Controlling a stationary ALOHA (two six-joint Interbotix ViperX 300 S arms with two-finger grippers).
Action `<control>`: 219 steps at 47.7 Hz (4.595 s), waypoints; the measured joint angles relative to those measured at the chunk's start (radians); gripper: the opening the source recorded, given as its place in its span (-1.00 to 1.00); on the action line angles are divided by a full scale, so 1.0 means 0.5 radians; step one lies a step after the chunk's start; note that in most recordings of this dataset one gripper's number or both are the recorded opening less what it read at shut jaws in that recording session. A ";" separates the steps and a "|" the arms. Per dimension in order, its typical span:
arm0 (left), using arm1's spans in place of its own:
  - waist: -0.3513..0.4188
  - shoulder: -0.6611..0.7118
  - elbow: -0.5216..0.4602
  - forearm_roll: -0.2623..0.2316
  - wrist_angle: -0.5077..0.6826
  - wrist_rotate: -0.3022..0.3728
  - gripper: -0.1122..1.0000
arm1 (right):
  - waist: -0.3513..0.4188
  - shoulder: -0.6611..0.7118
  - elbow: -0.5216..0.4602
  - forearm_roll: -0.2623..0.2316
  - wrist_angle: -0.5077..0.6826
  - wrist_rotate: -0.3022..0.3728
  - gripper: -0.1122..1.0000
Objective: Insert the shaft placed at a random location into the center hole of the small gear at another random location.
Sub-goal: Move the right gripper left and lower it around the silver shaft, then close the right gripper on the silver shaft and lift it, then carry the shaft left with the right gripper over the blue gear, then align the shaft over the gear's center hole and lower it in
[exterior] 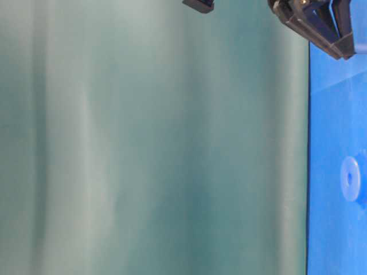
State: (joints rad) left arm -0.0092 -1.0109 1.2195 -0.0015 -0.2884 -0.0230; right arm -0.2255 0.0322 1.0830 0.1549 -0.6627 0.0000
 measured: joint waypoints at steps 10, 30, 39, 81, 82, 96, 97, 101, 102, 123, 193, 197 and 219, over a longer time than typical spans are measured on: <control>0.000 0.000 0.000 0.000 0.000 0.000 -0.79 | 0.000 0.000 0.000 -0.003 0.000 0.000 -0.73; 0.000 -0.009 0.000 0.000 0.000 0.000 -0.79 | 0.000 -0.267 -0.006 0.000 0.202 -0.015 -0.73; 0.000 -0.015 0.000 0.000 0.000 0.000 -0.79 | 0.000 -0.500 -0.055 -0.003 0.420 -0.058 -0.73; 0.000 -0.015 0.000 0.000 0.018 -0.015 -0.79 | 0.083 -0.288 -0.430 -0.003 0.604 -0.083 -0.73; -0.003 -0.015 0.000 0.000 0.018 -0.015 -0.79 | 0.086 -0.267 -0.457 -0.003 0.607 -0.083 -0.73; 0.000 -0.015 0.000 0.000 0.018 -0.018 -0.79 | 0.147 -0.015 -0.801 -0.006 0.672 -0.089 -0.73; 0.000 -0.015 0.000 0.000 0.018 -0.018 -0.80 | 0.150 -0.003 -0.816 -0.006 0.675 -0.086 -0.73; 0.000 -0.015 0.000 0.000 0.018 -0.021 -0.79 | 0.153 0.034 -0.877 -0.006 0.687 -0.089 -0.73; -0.003 -0.015 0.000 0.000 0.018 -0.018 -0.79 | 0.153 0.043 -0.890 -0.006 0.690 -0.089 -0.73; 0.000 -0.015 0.000 0.000 0.018 -0.021 -0.79 | 0.153 0.132 -1.025 -0.018 0.696 -0.092 -0.73; -0.012 -0.015 0.003 0.000 0.018 -0.049 -0.79 | 0.144 0.442 -1.031 -0.009 0.561 -0.089 -0.73; -0.012 -0.015 0.003 0.000 0.018 -0.049 -0.79 | 0.144 0.454 -1.031 -0.009 0.549 -0.086 -0.73; -0.009 -0.015 0.003 0.000 0.018 -0.049 -0.79 | 0.132 0.506 -1.034 -0.009 0.525 -0.083 -0.73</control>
State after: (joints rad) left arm -0.0138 -1.0186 1.2210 -0.0015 -0.2792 -0.0476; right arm -0.1595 0.2853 0.5660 0.1503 -0.4004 -0.0414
